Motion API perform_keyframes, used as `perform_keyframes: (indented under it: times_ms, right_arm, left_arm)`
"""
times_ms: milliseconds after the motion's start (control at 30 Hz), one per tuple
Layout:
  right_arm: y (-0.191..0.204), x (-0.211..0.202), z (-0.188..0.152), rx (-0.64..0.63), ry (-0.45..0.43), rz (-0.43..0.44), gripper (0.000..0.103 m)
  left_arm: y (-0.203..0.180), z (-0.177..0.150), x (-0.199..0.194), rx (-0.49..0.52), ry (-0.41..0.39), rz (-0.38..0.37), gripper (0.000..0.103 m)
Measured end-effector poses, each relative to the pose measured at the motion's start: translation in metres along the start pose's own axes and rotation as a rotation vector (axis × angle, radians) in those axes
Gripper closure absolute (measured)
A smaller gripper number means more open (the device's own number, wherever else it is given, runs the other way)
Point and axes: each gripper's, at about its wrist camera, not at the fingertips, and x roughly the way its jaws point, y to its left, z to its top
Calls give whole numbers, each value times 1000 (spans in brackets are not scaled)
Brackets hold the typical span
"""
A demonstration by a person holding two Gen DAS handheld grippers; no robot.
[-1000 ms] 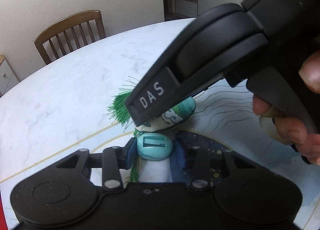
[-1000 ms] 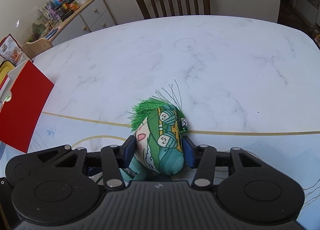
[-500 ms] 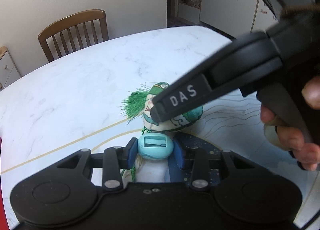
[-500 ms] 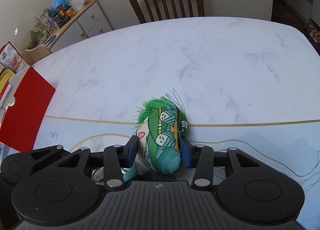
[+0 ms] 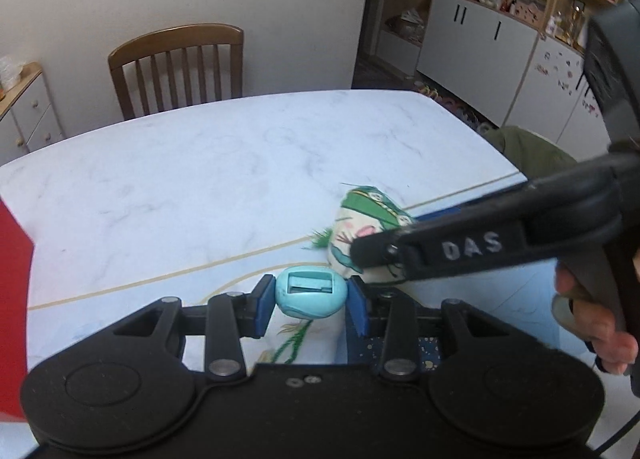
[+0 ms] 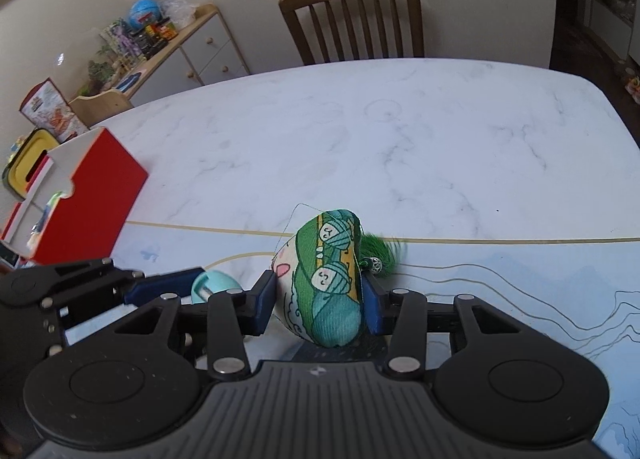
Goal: Organize objects
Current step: 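Carry the keychain with left tool while right tool carries the plush into the box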
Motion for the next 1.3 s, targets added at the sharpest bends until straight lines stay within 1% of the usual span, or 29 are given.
perform_keyframes:
  times_ms: [100,300,633,800,967,1300]
  right_arm:
    - [10,-11,-2,-15,-9,9,59]
    - [32,-32,-3,-53,-26,23,59]
    - [74,-51,1,-120,-40,37,59]
    - [98,-52,3,-149,-39,39,59]
    - [125,-51,6,-173,-43,42,59]
    - [196,-38,19,-239,-55,68,59]
  left_arm:
    - [10,4,-6,-25,-5,1,66]
    - [30,-1,-25,-72,-22,12,66]
    - [78,-7,-73,-160,-38,48,66]
    - [107,-8,-91,-202,-47,70,66]
    - [134,-12,-110,-218,-56,86,66]
    - [199,-18,-144,-248,-56,120,66]
